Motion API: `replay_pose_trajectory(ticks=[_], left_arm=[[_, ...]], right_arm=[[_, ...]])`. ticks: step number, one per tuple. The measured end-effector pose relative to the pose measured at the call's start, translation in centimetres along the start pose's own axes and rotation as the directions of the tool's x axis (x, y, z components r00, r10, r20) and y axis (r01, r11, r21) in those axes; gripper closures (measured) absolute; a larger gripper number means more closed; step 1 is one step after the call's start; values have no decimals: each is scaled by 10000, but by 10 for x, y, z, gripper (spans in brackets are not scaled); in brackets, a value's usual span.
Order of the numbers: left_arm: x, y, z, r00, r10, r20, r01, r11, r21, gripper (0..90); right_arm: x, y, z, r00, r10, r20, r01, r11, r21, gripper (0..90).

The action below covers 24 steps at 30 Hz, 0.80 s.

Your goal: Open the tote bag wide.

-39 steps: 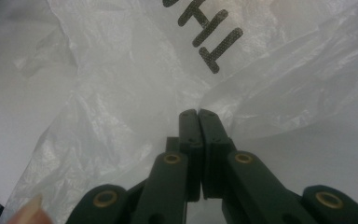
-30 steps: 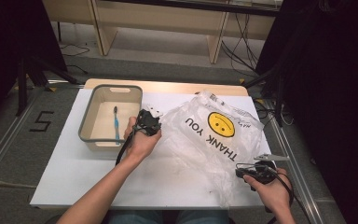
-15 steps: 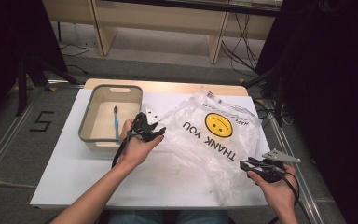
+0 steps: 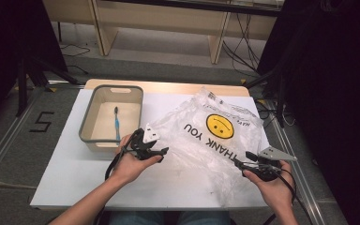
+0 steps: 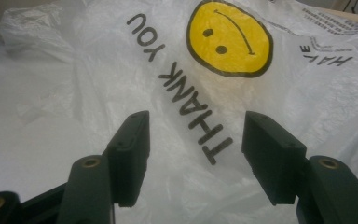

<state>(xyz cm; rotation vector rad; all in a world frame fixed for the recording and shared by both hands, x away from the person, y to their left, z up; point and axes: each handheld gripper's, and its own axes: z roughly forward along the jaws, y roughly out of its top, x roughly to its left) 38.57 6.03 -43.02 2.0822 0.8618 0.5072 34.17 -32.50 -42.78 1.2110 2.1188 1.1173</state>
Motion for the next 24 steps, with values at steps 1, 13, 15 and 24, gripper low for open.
replay_pose_trajectory(ticks=[1, 13, 15, 24], left_arm=[[-1, -3, -1, 10000, 80, 56, -81, 9999, 90, 403], [-12, -19, 3, 9987, 349, 373, -366, 9982, 468, 405], [-15, -20, 6, 9984, 349, 435, -371, 9980, 518, 406], [-25, -22, 19, 9947, 655, 793, -726, 9933, 895, 466]], right_arm=[[1, 1, 2, 10000, -63, -58, 64, 10000, 27, 427], [19, 21, 24, 9947, -797, -651, 820, 9960, 342, 426], [21, 24, 29, 9924, -969, -758, 999, 9943, 366, 426], [33, 42, 55, 9786, -1547, -1354, 1661, 9830, 776, 436]])
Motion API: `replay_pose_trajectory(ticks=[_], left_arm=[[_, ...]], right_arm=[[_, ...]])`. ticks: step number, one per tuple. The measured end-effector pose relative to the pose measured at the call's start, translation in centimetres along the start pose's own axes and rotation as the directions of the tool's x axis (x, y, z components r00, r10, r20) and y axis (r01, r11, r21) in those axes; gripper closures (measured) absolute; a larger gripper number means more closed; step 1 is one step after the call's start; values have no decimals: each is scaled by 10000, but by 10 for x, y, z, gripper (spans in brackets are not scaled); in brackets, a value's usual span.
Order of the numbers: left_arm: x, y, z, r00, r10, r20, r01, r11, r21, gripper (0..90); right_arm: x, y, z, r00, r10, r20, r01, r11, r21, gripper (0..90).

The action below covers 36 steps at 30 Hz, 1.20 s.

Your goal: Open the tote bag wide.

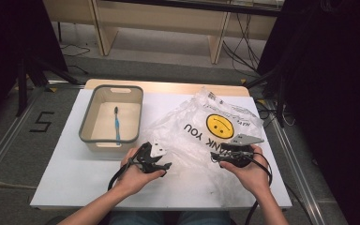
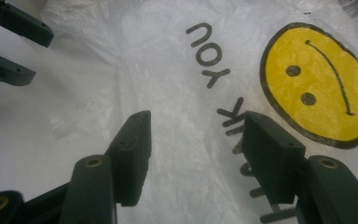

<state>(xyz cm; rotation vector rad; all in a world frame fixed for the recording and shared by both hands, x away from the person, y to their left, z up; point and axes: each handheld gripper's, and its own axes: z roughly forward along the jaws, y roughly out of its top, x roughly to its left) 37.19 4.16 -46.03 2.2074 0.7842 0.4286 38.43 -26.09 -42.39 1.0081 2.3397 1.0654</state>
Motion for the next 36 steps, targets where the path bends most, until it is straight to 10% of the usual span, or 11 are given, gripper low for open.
replay_pose_trajectory(ticks=[18, 27, 36], left_arm=[[-13, 7, 36, 9978, 177, 643, -197, 9993, 314, 892], [-18, 8, 50, 9971, 328, 684, -361, 9982, 476, 895], [-17, 8, 51, 9959, 459, 779, -496, 9977, 457, 894]], right_arm=[[14, 11, 51, 9929, -742, -930, 876, 9848, 1497, 434], [19, 9, 70, 9873, -1335, -865, 1503, 9608, 2328, 435], [15, 7, 79, 9898, -1010, -1007, 1241, 9578, 2593, 516]])
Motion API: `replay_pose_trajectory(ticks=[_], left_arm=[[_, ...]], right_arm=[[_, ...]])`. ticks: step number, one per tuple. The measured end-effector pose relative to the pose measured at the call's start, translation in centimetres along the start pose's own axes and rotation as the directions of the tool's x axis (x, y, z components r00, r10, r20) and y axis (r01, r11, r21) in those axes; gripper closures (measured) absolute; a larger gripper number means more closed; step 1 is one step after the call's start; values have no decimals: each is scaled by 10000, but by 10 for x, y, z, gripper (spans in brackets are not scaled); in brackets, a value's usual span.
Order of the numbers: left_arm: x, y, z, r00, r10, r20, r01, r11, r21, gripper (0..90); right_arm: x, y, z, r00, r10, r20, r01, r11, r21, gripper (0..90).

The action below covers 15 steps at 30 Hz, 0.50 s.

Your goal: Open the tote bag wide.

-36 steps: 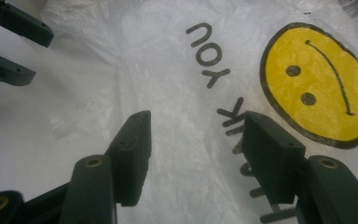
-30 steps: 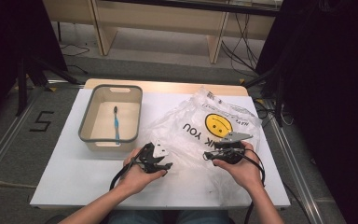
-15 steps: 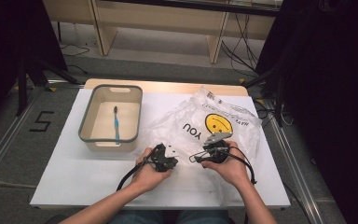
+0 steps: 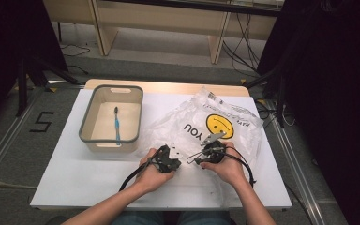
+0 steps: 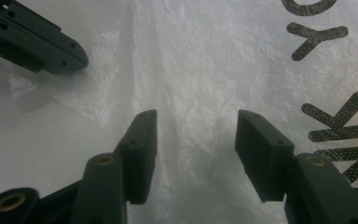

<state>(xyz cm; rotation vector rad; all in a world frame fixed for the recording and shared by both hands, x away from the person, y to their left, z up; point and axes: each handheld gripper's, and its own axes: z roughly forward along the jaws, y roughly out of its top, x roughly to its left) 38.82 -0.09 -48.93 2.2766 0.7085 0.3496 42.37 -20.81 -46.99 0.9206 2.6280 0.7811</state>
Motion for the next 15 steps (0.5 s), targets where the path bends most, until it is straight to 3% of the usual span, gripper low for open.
replay_pose_trajectory(ticks=[11, 15], left_arm=[[0, 0, 0, 10000, 50, 3, -50, 10000, 63, 894], [0, 0, 0, 10000, 61, -27, -61, 10000, 65, 894]], right_arm=[[-7, -6, 3, 9986, 530, -61, -530, 9985, -105, 697], [-10, -8, 3, 9938, 1108, -50, -1109, 9934, -308, 791]])
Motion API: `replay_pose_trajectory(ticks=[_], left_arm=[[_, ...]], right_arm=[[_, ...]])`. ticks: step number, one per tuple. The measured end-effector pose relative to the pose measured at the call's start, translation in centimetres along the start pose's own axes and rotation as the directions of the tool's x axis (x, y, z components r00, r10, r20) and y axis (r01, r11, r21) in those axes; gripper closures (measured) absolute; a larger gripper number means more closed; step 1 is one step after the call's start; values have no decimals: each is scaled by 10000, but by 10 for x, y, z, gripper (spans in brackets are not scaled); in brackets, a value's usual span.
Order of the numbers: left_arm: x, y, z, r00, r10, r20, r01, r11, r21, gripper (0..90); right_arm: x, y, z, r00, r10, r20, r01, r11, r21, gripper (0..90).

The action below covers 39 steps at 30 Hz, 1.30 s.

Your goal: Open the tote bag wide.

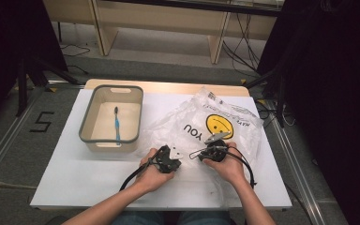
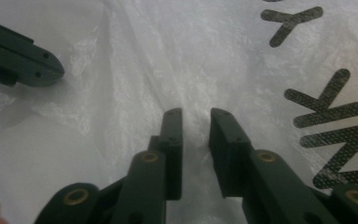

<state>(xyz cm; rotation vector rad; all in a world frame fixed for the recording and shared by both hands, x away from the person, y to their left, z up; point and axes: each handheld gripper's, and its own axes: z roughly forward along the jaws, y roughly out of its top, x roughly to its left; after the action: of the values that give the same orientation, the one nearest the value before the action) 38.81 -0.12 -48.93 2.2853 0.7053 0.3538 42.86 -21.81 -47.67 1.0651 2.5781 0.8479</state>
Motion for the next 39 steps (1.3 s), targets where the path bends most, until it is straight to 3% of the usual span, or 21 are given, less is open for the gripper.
replay_pose_trajectory(ticks=[4, 8, 15, 24, 36, 39], left_arm=[[0, 0, 0, 10000, 11, -18, -11, 10000, 15, 894], [-1, 0, 0, 10000, 62, -78, -62, 10000, 6, 895], [-3, 0, 0, 9994, 290, -210, -290, 9996, 47, 894], [-6, 1, 0, 9977, 542, -396, -538, 9985, 121, 894], [-9, 1, 0, 9959, 720, -542, -714, 9974, 124, 895], [-9, 1, 0, 9952, 819, -540, -809, 9965, 192, 895]], right_arm=[[-2, -1, 0, 9987, 504, 1, -503, 9987, -119, 881], [-1, 0, -1, 9983, 547, 188, -541, 9980, -328, 900], [1, 11, -24, 9936, 906, 668, -788, 9837, -1618, 900], [3, 35, -62, 9843, 1024, 1437, -527, 9477, -3147, 900], [-3, 57, -90, 9716, 1518, 1815, -539, 8887, -4553, 900], [-3, 59, -93, 9717, 1524, 1804, -514, 8820, -4684, 900]])
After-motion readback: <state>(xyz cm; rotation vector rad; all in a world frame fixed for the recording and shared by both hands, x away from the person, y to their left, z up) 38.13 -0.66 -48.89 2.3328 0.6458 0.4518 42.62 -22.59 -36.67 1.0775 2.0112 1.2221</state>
